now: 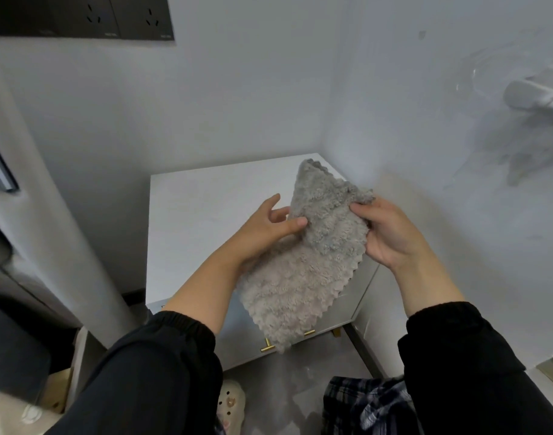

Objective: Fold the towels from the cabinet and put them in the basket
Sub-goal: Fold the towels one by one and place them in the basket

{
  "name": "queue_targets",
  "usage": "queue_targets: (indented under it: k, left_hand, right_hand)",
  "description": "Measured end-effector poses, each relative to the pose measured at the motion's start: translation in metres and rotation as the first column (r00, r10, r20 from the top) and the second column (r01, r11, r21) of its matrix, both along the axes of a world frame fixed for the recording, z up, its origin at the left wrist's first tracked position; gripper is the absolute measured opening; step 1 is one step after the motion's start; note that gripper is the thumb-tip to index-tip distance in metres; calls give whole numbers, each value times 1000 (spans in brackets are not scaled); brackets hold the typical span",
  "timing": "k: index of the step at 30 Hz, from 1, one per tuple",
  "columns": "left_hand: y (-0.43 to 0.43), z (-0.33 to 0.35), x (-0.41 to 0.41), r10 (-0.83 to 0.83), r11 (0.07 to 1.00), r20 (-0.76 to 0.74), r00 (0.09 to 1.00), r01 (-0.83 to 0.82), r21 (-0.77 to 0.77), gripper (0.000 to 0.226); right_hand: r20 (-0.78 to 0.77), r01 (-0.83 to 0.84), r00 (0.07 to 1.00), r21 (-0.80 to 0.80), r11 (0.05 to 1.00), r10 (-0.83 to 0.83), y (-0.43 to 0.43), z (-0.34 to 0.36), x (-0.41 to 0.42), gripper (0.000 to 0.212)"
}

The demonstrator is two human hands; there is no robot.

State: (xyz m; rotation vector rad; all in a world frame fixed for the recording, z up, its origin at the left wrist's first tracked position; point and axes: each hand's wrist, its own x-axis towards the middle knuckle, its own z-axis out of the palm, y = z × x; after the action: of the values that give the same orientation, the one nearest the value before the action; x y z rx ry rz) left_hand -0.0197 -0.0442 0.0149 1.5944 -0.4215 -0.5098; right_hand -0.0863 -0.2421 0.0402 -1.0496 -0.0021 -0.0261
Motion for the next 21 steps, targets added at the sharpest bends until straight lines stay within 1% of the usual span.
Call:
queue_targets:
  k: [2,3,5,6,7,9,11,12,13,14,15,16,17,18,20,21]
  left_hand:
    - [2,0,2,-61,988,-130,990,41,-151,94]
    - [2,2,4,-107,979,-164,981,75,-190,94]
    - [4,4,3,-231,951,-185,955,181,-249,93]
    - [5,4,2,-259,942,-190,947,203,-268,83]
    - [5,6,0,-251,942,-196,948,193,-274,65]
    - [2,11,-5,-151,962,-220,964,92,-257,27]
    - [1,12,-6,-27,983,-178,984,-6,-181,7]
    - [0,12,-5,29,991,-136,990,-47,-127,5]
    - [0,11,-3,86,994,-75,993,-90,-61,9]
    - [1,10,-1,138,990,-13,990,-138,1,16]
    - [1,9,-1,175,984,35,984,-176,40,25]
    - [2,9,-1,197,977,69,978,-202,68,35]
    - [3,10,-1,204,973,103,974,-213,88,39]
    - [5,11,-1,196,969,145,970,-214,121,36]
    - [10,14,1,146,956,205,968,-192,223,31]
    - [12,13,3,124,949,216,969,-179,259,33]
  right_hand:
    - [32,-85,996,-24,996,86,-2,2,-6,54]
    - [47,-116,992,-37,993,117,-4,3,-8,56]
    - [68,-120,990,-79,990,126,-6,4,-10,47]
    - [58,-88,994,-117,989,95,-6,4,-10,40]
    - [50,-42,997,-164,986,51,-5,4,-10,33]
    - [22,65,998,-283,957,-61,-4,3,-8,24]
    - [1,142,988,-377,915,-153,-6,-2,-2,20]
    - [5,187,979,-428,884,-204,-5,-5,-1,31]
    - [5,226,967,-487,844,-256,-4,-5,-1,48]
    - [12,251,957,-538,805,-290,-4,-6,-1,61]
    - [20,270,948,-578,770,-317,-4,-7,0,61]
    - [39,293,939,-609,737,-342,-4,-8,1,50]
    - [53,317,927,-639,701,-371,-3,-8,0,39]
    - [77,346,914,-663,664,-399,-4,-8,1,38]
    - [115,379,897,-697,608,-427,-3,-8,2,51]
    - [135,385,894,-718,580,-427,-3,-8,3,54]
